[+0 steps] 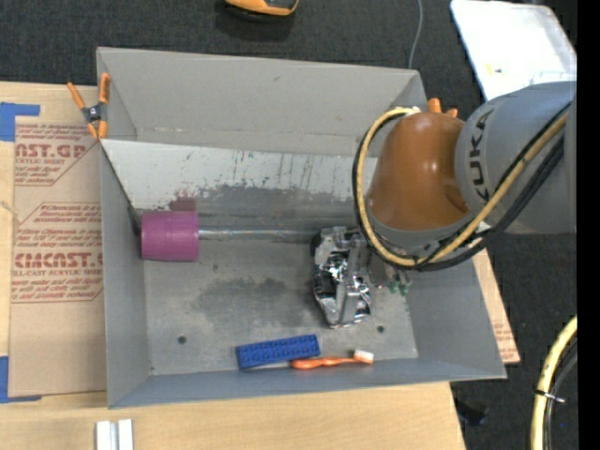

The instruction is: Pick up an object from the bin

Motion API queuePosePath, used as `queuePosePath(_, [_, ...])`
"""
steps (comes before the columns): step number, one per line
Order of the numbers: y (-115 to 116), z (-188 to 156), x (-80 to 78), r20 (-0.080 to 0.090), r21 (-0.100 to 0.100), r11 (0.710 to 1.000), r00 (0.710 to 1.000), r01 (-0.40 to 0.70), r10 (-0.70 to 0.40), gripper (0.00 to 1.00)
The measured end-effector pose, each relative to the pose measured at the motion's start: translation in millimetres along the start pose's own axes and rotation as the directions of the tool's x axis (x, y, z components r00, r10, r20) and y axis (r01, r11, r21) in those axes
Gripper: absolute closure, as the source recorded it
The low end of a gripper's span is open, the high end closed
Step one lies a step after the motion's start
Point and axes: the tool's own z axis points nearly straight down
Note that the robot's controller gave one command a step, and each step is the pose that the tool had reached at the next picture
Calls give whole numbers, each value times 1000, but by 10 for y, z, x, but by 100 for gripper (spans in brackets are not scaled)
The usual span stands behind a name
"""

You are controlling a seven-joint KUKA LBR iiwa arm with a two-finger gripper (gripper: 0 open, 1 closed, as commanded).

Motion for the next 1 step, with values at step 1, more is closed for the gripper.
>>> queuePosePath(1, [0, -46, -17, 7, 0, 1000, 1000, 0, 0, 0])
